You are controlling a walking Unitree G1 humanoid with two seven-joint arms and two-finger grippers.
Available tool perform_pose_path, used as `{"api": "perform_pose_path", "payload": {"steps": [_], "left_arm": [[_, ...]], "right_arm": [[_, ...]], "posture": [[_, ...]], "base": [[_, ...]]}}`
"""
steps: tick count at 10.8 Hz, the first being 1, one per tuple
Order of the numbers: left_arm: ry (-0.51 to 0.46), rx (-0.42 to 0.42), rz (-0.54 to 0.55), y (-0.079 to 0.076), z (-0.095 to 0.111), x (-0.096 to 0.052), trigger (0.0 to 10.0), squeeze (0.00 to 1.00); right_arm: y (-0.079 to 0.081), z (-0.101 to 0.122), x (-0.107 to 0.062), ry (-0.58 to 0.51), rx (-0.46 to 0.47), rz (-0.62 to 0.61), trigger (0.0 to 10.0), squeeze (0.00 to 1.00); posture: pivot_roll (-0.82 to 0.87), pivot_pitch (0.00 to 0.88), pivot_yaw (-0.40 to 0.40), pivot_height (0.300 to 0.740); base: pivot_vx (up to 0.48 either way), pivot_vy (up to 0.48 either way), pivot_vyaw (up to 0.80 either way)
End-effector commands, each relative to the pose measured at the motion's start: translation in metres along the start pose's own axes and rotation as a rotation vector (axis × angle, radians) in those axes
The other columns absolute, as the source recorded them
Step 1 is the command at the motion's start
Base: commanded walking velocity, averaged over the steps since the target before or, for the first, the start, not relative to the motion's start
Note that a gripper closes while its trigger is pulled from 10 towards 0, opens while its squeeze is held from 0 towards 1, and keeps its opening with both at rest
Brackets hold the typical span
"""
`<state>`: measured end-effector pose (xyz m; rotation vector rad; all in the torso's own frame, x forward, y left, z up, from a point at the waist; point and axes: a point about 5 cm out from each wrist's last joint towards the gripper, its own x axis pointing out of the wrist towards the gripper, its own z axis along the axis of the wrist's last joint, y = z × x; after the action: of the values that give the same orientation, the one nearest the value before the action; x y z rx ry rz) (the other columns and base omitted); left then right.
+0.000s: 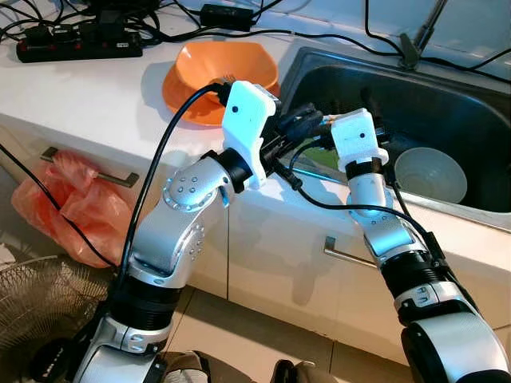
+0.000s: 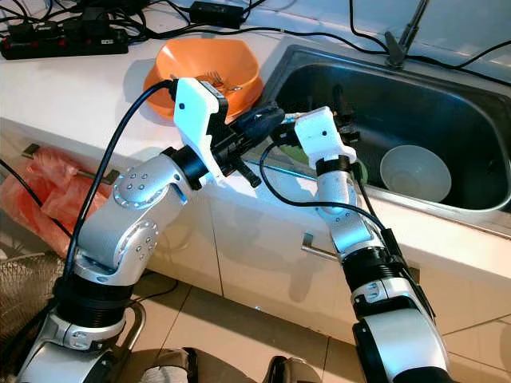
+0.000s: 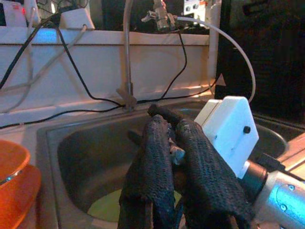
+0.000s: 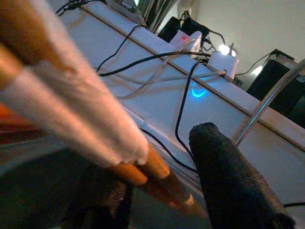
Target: Kitchen organization
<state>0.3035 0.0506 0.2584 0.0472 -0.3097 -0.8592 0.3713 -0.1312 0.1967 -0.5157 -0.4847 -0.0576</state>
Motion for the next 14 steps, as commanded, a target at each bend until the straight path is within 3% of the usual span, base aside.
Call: {"api": "perform_pose_path", "payload": {"steps": [1, 3, 10, 11, 12, 14], "left_arm": [[-0.005, 0.025, 0.008, 0.0, 0.002, 0.001, 10.0, 0.0], [-0.024, 0.041, 0.073, 0.007, 0.005, 0.004, 10.0, 0.0], [-0.011, 0.028, 0.056, 0.005, 0.002, 0.004, 10.0, 0.0], [-0.022, 0.025, 0.089, 0.009, 0.003, 0.004, 10.0, 0.78], [-0.03, 0.017, 0.114, 0.012, 0.003, 0.004, 10.0, 1.0], [-0.029, 0.022, 0.121, 0.014, 0.004, 0.003, 10.0, 1.0]], "right_arm": [[-0.002, -0.001, 0.001, 0.0, 0.006, 0.001, 0.0, 0.0], [-0.001, 0.0, 0.001, -0.002, 0.011, 0.007, 0.0, 0.0], [0.0, 0.0, 0.002, -0.005, 0.014, 0.008, 0.0, 0.0], [0.0, 0.0, 0.002, -0.005, 0.014, 0.007, 0.0, 0.0], [0.0, 0.0, 0.002, -0.005, 0.014, 0.007, 0.0, 0.0], [0.0, 0.0, 0.001, -0.004, 0.014, 0.007, 0.0, 0.0]], "posture": [[0.13, 0.121, -0.047, 0.74], [0.13, 0.116, -0.046, 0.74], [0.13, 0.117, -0.045, 0.74], [0.13, 0.118, -0.044, 0.74], [0.13, 0.118, -0.044, 0.74], [0.13, 0.12, -0.044, 0.74]], "base": [[0.0, 0.0, 0.0], [0.0, 0.0, 0.0], [0.0, 0.0, 0.0], [0.0, 0.0, 0.0], [0.0, 0.0, 0.0], [0.0, 0.0, 0.0]]}}
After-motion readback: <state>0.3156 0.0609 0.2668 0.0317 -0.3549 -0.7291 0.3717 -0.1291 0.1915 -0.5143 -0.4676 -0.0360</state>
